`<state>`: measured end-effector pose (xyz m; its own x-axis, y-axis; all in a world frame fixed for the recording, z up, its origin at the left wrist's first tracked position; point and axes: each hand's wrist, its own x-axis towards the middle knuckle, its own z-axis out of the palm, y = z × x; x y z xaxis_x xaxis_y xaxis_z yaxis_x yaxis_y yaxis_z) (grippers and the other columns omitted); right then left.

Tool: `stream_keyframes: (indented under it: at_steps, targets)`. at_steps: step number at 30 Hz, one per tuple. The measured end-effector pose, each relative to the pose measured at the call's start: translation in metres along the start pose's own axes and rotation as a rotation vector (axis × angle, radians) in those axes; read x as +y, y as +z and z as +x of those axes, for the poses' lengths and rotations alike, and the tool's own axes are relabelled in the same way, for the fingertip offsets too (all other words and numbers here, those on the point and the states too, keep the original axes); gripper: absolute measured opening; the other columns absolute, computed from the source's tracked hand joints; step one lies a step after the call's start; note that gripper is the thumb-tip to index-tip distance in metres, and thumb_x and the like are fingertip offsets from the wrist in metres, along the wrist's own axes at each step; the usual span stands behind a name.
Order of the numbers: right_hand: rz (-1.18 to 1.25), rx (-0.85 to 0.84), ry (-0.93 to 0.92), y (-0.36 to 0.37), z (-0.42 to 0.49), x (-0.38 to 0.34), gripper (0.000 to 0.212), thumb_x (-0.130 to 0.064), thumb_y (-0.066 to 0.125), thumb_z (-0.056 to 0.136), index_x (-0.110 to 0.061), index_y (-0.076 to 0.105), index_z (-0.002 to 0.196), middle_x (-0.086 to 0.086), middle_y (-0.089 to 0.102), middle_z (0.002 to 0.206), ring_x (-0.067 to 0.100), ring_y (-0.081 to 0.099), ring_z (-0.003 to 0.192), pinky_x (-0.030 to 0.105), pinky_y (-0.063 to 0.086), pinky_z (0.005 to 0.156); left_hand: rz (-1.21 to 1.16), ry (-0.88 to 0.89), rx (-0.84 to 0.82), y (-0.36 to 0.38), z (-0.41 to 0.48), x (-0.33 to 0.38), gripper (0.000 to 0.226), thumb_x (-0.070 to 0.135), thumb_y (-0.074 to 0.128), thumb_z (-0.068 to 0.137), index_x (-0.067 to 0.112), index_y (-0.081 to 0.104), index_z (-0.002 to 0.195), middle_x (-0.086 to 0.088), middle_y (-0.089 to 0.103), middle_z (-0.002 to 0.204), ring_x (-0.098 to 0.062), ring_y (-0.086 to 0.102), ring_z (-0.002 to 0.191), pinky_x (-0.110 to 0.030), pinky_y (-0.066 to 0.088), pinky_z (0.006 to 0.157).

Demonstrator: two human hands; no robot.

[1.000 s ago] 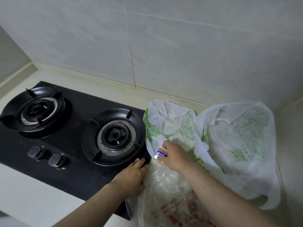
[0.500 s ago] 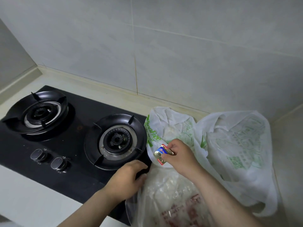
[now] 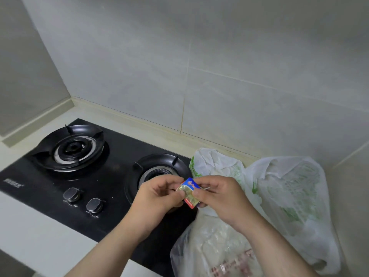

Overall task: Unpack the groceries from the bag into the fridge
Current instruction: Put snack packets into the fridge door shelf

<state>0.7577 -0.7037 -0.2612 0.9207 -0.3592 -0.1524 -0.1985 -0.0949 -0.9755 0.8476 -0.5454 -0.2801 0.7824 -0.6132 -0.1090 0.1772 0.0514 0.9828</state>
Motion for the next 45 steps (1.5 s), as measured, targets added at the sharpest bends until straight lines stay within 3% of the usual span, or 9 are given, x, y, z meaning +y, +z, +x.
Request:
stream_keyframes:
  at_steps: [3, 9, 13, 16, 19, 23, 29, 32, 45]
  targets:
    - [-0.003, 0.012, -0.037, 0.026, -0.004, -0.016, 0.015, -0.003, 0.07, 0.087, -0.018, 0.073, 0.087, 0.006, 0.076, 0.081, 0.015, 0.07, 0.069, 0.028, 0.054, 0.062, -0.022, 0.038, -0.02, -0.024, -0.013, 0.01, 0.043, -0.008, 0.072, 0.079, 0.014, 0.067, 0.116, -0.013, 0.072, 0.103, -0.029, 0.061, 0.078, -0.033, 0.059, 0.071]
    - [-0.068, -0.025, -0.094, 0.086, -0.005, -0.045, 0.02, -0.011, 0.067, 0.09, -0.026, 0.078, 0.081, 0.002, 0.075, 0.081, 0.014, 0.07, 0.071, 0.028, 0.055, 0.063, -0.01, 0.085, 0.008, -0.079, -0.046, 0.036, 0.038, 0.003, 0.071, 0.066, 0.009, 0.069, 0.104, -0.015, 0.072, 0.092, -0.028, 0.062, 0.077, -0.029, 0.058, 0.067]
    - [-0.1, -0.126, -0.109, 0.133, -0.003, -0.066, 0.014, -0.01, 0.07, 0.088, -0.018, 0.078, 0.096, 0.002, 0.076, 0.085, 0.02, 0.073, 0.079, 0.035, 0.06, 0.073, -0.008, 0.117, 0.102, -0.123, -0.07, 0.056, 0.036, 0.0, 0.072, 0.066, 0.005, 0.067, 0.101, -0.012, 0.072, 0.089, -0.021, 0.063, 0.07, -0.033, 0.059, 0.069]
    - [-0.085, -0.188, -0.15, 0.173, -0.001, -0.086, 0.019, -0.004, 0.073, 0.084, -0.022, 0.076, 0.091, -0.001, 0.077, 0.083, 0.014, 0.073, 0.077, 0.023, 0.056, 0.066, -0.01, 0.141, 0.189, -0.16, -0.091, 0.069, 0.033, -0.005, 0.075, 0.07, 0.005, 0.067, 0.101, -0.013, 0.073, 0.089, -0.022, 0.064, 0.071, -0.031, 0.057, 0.066]
    - [-0.068, -0.27, -0.186, 0.215, 0.001, -0.103, 0.023, -0.003, 0.071, 0.085, -0.025, 0.073, 0.09, -0.006, 0.077, 0.085, 0.012, 0.073, 0.082, 0.021, 0.057, 0.066, -0.038, 0.155, 0.289, -0.197, -0.114, 0.079, 0.031, 0.002, 0.068, 0.068, 0.014, 0.071, 0.096, -0.014, 0.073, 0.092, -0.029, 0.067, 0.078, -0.046, 0.057, 0.073]
    - [0.0, -0.355, -0.21, 0.27, 0.003, -0.115, 0.022, 0.001, 0.072, 0.083, -0.019, 0.073, 0.092, 0.001, 0.076, 0.089, 0.017, 0.073, 0.085, 0.023, 0.056, 0.064, -0.085, 0.193, 0.385, -0.241, -0.149, 0.09, 0.029, 0.005, 0.07, 0.068, 0.013, 0.073, 0.096, -0.014, 0.073, 0.095, -0.024, 0.068, 0.079, -0.033, 0.059, 0.07]
    - [-0.002, -0.558, -0.246, 0.354, -0.003, -0.124, 0.016, -0.002, 0.072, 0.084, -0.012, 0.074, 0.096, 0.003, 0.076, 0.087, 0.016, 0.074, 0.084, 0.022, 0.055, 0.065, -0.043, 0.231, 0.642, -0.292, -0.212, 0.095, 0.028, 0.007, 0.074, 0.065, 0.021, 0.075, 0.089, -0.009, 0.073, 0.094, -0.026, 0.067, 0.078, -0.03, 0.059, 0.068]
    - [-0.032, -0.672, -0.254, 0.387, -0.009, -0.126, 0.018, -0.008, 0.074, 0.084, -0.013, 0.075, 0.102, 0.004, 0.076, 0.094, 0.016, 0.073, 0.09, 0.026, 0.057, 0.07, -0.061, 0.262, 0.74, -0.305, -0.243, 0.096, 0.033, 0.019, 0.081, 0.055, 0.025, 0.076, 0.087, -0.01, 0.073, 0.092, -0.022, 0.065, 0.074, -0.028, 0.056, 0.063]
    - [-0.006, -1.038, -0.317, 0.444, -0.06, -0.132, 0.018, -0.008, 0.076, 0.081, -0.025, 0.075, 0.088, -0.003, 0.075, 0.088, 0.016, 0.073, 0.087, 0.027, 0.058, 0.067, -0.056, 0.277, 1.204, -0.275, -0.34, 0.094, 0.024, 0.009, 0.072, 0.067, 0.021, 0.078, 0.088, -0.017, 0.072, 0.089, -0.026, 0.067, 0.076, -0.036, 0.059, 0.07]
